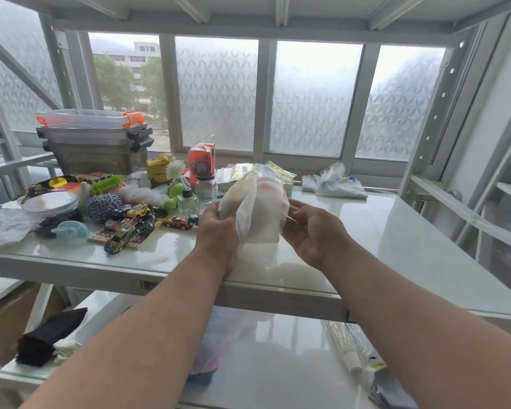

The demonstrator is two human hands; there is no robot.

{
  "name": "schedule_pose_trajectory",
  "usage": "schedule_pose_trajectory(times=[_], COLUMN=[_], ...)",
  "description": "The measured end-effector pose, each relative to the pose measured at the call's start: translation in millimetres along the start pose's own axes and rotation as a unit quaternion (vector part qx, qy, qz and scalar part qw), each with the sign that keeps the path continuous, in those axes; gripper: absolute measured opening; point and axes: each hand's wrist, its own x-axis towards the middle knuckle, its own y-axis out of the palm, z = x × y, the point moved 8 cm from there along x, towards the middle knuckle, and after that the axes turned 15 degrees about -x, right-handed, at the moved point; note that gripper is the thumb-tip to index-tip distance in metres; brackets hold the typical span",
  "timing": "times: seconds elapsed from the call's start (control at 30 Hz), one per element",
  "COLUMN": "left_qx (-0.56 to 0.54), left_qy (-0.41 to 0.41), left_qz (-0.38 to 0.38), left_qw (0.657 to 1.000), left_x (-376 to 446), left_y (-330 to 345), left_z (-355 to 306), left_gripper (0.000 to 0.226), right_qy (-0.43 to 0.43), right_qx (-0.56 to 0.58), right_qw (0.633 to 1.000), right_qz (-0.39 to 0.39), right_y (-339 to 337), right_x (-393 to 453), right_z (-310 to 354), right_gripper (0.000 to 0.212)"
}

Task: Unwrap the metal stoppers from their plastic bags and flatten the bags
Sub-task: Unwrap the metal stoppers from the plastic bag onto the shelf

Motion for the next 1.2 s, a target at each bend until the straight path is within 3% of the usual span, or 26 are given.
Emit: schedule_pose_trajectory(times=[0.2, 0.4, 0.5, 0.63, 0.8, 0.87, 0.97, 1.03, 1.1, 1.2], left_qx=[0.015, 0.022, 0.018, 0.021, 0.059, 0.092, 0.104, 0.123, 0.156, 0.180], left_qy=[-0.012, -0.029, -0.024, -0.018, 0.004, 0.007, -0.037, -0.054, -0.060, -0.070], left_qz=[0.012, 0.020, 0.015, 0.003, -0.047, -0.039, 0.068, 0.143, 0.172, 0.189], left_qw=[1.000, 0.999, 0.999, 1.000, 0.997, 0.995, 0.992, 0.981, 0.971, 0.963], left_x=[2, 3, 5, 8, 12, 8, -2, -13, -18, -19], left_y=[0, 0, -2, -4, -10, -7, 15, 28, 31, 29], left_z=[4, 9, 10, 11, 7, 5, 10, 12, 13, 12], left_gripper=[0.029, 0.037, 0.025, 0.040, 0.017, 0.018, 0.042, 0.077, 0.096, 0.105], right_qy=[-0.050, -0.063, -0.074, -0.078, -0.064, -0.076, -0.092, -0.107, -0.115, -0.124], right_qx=[-0.082, -0.147, -0.180, -0.178, -0.218, -0.231, -0.237, -0.270, -0.291, -0.304], right_qw=[0.994, 0.987, 0.980, 0.979, 0.970, 0.966, 0.964, 0.953, 0.945, 0.939], right_qz=[0.043, -0.018, -0.046, -0.060, -0.092, -0.090, -0.075, -0.085, -0.099, -0.104], right_y=[9, 8, 3, -5, -28, -37, -39, -36, -32, -24], right_x=[2, 7, 10, 2, -7, -9, -14, -17, -15, -12], right_z=[-2, -4, -4, 5, 18, 26, 32, 34, 34, 35], right_gripper=[0.064, 0.082, 0.085, 0.108, 0.099, 0.104, 0.104, 0.102, 0.098, 0.090])
